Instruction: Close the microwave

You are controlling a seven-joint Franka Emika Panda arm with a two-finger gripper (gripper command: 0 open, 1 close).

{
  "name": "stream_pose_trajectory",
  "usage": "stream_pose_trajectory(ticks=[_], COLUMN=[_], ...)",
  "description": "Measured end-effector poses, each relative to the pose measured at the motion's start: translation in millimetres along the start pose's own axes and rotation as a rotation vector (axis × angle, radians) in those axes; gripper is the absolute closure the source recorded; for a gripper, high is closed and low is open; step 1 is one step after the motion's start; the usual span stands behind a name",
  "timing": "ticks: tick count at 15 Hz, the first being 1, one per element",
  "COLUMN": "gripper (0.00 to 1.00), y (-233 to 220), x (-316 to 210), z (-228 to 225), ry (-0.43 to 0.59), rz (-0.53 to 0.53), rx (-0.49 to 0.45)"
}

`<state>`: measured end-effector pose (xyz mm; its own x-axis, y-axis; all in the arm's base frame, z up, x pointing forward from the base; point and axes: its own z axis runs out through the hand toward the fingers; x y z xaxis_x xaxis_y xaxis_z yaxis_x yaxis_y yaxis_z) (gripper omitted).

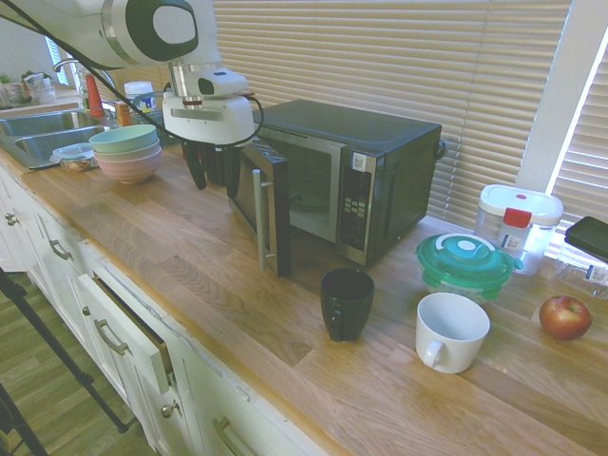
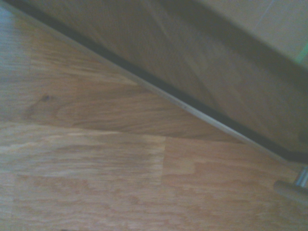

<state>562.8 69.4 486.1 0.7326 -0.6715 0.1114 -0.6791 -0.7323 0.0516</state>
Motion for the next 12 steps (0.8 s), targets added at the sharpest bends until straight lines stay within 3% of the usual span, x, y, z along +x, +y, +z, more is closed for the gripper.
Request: stream_pose_trajectory(ticks=[12], gripper=[0.00], y=[-51.1], x=[109.7], z=[4.3], ry=[0.108], rz=[-0.041], rx=[0.096])
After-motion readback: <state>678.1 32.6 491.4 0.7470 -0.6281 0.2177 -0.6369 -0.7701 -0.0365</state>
